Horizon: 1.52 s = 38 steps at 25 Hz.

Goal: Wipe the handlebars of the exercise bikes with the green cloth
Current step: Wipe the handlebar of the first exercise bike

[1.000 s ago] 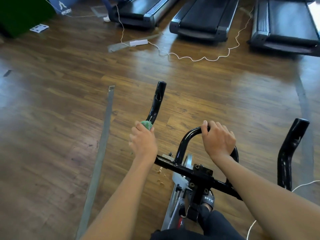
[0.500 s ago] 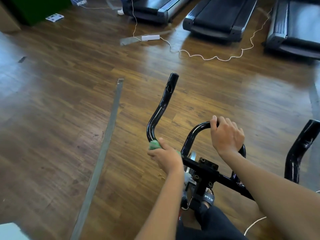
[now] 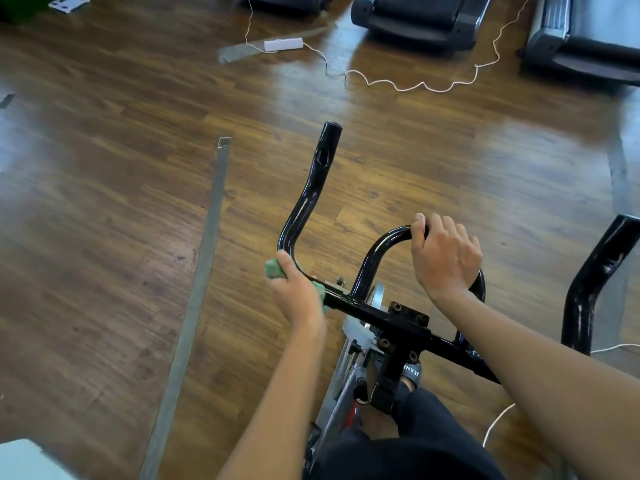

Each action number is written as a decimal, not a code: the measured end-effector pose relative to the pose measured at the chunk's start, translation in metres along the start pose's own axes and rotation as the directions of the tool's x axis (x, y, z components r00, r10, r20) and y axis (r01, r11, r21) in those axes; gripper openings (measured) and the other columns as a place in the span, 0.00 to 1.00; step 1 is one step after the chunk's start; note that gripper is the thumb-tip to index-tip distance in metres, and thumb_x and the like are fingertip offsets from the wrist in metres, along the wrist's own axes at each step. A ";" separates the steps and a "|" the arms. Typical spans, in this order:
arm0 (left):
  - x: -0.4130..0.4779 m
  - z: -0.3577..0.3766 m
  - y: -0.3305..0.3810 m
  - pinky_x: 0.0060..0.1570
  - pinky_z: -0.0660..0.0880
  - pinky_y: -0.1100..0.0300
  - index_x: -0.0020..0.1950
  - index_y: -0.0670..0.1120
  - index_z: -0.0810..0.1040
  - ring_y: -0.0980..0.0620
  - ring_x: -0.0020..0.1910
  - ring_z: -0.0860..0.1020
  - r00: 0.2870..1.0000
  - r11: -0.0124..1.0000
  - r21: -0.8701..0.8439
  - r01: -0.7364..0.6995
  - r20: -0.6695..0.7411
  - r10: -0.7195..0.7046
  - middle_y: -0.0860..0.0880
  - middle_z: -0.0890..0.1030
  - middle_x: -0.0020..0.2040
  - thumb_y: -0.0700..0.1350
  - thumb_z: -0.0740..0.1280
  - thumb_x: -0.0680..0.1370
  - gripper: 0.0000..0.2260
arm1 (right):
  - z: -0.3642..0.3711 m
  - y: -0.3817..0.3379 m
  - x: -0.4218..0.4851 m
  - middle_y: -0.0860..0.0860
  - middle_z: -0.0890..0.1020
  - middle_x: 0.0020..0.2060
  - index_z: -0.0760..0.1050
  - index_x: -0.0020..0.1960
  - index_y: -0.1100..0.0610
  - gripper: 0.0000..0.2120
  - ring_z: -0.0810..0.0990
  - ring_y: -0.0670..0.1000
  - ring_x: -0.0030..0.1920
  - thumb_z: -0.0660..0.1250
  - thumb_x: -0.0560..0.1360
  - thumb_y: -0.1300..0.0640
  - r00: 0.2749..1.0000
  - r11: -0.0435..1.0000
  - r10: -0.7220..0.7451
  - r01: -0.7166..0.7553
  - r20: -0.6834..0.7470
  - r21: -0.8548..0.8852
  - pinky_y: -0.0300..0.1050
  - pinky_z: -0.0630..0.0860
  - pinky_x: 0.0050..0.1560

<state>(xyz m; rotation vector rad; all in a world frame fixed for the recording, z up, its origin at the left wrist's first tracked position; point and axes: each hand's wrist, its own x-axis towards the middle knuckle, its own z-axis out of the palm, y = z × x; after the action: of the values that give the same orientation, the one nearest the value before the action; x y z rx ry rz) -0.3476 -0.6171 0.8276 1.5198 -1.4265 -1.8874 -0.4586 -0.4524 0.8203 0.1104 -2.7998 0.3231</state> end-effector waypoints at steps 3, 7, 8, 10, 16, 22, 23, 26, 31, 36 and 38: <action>0.039 -0.009 0.032 0.35 0.73 0.55 0.52 0.49 0.73 0.47 0.36 0.74 0.974 0.971 0.207 -0.120 0.213 0.075 0.45 0.76 0.44 0.66 0.54 0.80 0.22 | 0.002 -0.002 0.000 0.52 0.81 0.38 0.78 0.42 0.56 0.24 0.78 0.56 0.39 0.50 0.84 0.46 0.999 1.000 0.002 -0.002 -0.040 -0.018 0.48 0.66 0.39; 0.089 0.015 0.081 0.44 0.80 0.51 0.61 0.46 0.76 0.50 0.32 0.72 0.836 0.787 0.506 -0.352 0.548 0.022 0.44 0.78 0.39 0.73 0.44 0.75 0.38 | 0.004 -0.002 0.001 0.52 0.81 0.36 0.77 0.40 0.56 0.21 0.77 0.56 0.37 0.52 0.84 0.49 0.998 0.999 -0.017 0.014 -0.068 -0.042 0.47 0.67 0.38; 0.095 0.028 0.091 0.52 0.80 0.44 0.59 0.47 0.76 0.50 0.32 0.72 0.807 0.731 0.536 -0.423 0.589 0.036 0.47 0.77 0.36 0.75 0.43 0.73 0.39 | 0.004 -0.003 0.001 0.52 0.81 0.36 0.77 0.40 0.56 0.21 0.77 0.55 0.36 0.52 0.84 0.49 0.998 0.999 -0.025 0.022 -0.060 -0.043 0.48 0.68 0.37; 0.102 0.061 0.110 0.58 0.77 0.39 0.61 0.46 0.77 0.48 0.38 0.75 0.776 0.690 0.525 -0.498 0.625 0.084 0.48 0.81 0.40 0.77 0.41 0.73 0.42 | 0.002 -0.003 0.002 0.51 0.80 0.35 0.76 0.39 0.55 0.21 0.75 0.54 0.35 0.52 0.84 0.49 0.998 0.999 -0.022 0.020 -0.059 -0.050 0.47 0.68 0.36; 0.111 0.131 0.176 0.37 0.74 0.56 0.38 0.40 0.80 0.45 0.32 0.76 0.577 0.919 0.261 -0.294 0.815 -0.047 0.40 0.80 0.36 0.64 0.51 0.82 0.32 | 0.005 -0.002 0.002 0.49 0.77 0.31 0.75 0.37 0.53 0.19 0.72 0.51 0.31 0.54 0.83 0.50 0.993 0.998 -0.024 0.016 -0.118 -0.062 0.46 0.68 0.33; 0.134 0.137 0.177 0.35 0.79 0.56 0.41 0.38 0.77 0.43 0.31 0.78 0.467 0.888 0.401 -0.226 0.845 -0.262 0.40 0.78 0.34 0.58 0.58 0.79 0.24 | 0.012 -0.004 0.001 0.48 0.75 0.31 0.75 0.37 0.53 0.18 0.72 0.50 0.32 0.56 0.82 0.50 0.985 0.994 -0.040 0.022 -0.167 -0.108 0.46 0.65 0.34; 0.138 0.141 0.182 0.36 0.79 0.56 0.42 0.38 0.77 0.42 0.31 0.77 0.425 0.866 0.442 -0.235 0.848 -0.317 0.40 0.78 0.35 0.58 0.59 0.78 0.23 | 0.013 -0.005 0.001 0.48 0.75 0.31 0.74 0.37 0.53 0.18 0.72 0.50 0.32 0.56 0.82 0.51 0.983 0.994 -0.041 0.022 -0.177 -0.111 0.46 0.64 0.34; 0.144 0.149 0.190 0.40 0.75 0.54 0.39 0.39 0.76 0.44 0.32 0.75 0.285 0.855 0.470 -0.222 0.869 -0.404 0.42 0.75 0.33 0.57 0.61 0.73 0.20 | 0.013 -0.004 0.002 0.48 0.75 0.31 0.74 0.36 0.53 0.18 0.71 0.50 0.31 0.56 0.82 0.51 0.981 0.994 -0.048 0.028 -0.190 -0.109 0.45 0.62 0.34; 0.148 0.143 0.168 0.37 0.72 0.54 0.34 0.41 0.74 0.46 0.29 0.71 0.182 0.894 0.437 -0.096 0.891 -0.415 0.44 0.71 0.29 0.56 0.58 0.73 0.20 | 0.012 -0.003 0.004 0.48 0.74 0.30 0.74 0.36 0.52 0.16 0.70 0.50 0.31 0.57 0.81 0.51 0.979 0.993 -0.041 0.017 -0.199 -0.117 0.44 0.59 0.35; 0.148 0.151 0.175 0.35 0.73 0.56 0.32 0.41 0.76 0.46 0.28 0.71 0.180 0.894 0.445 -0.053 0.885 -0.430 0.43 0.73 0.28 0.57 0.58 0.74 0.22 | 0.013 -0.005 0.003 0.48 0.74 0.30 0.73 0.35 0.52 0.17 0.70 0.50 0.31 0.56 0.81 0.51 0.976 0.993 -0.034 0.008 -0.217 -0.122 0.44 0.59 0.35; 0.151 0.138 0.159 0.34 0.72 0.56 0.31 0.41 0.77 0.47 0.27 0.71 0.182 0.873 0.486 -0.039 0.863 -0.472 0.43 0.73 0.27 0.58 0.57 0.75 0.24 | 0.012 -0.005 0.003 0.48 0.74 0.30 0.73 0.35 0.52 0.17 0.70 0.50 0.31 0.57 0.81 0.51 0.977 0.993 -0.036 0.010 -0.211 -0.122 0.44 0.59 0.35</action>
<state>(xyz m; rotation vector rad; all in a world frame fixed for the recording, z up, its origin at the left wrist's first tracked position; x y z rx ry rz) -0.5752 -0.7338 0.8695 0.3865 -2.2868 -3.2045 -0.4650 -0.4604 0.8110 0.0756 -2.5950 0.1503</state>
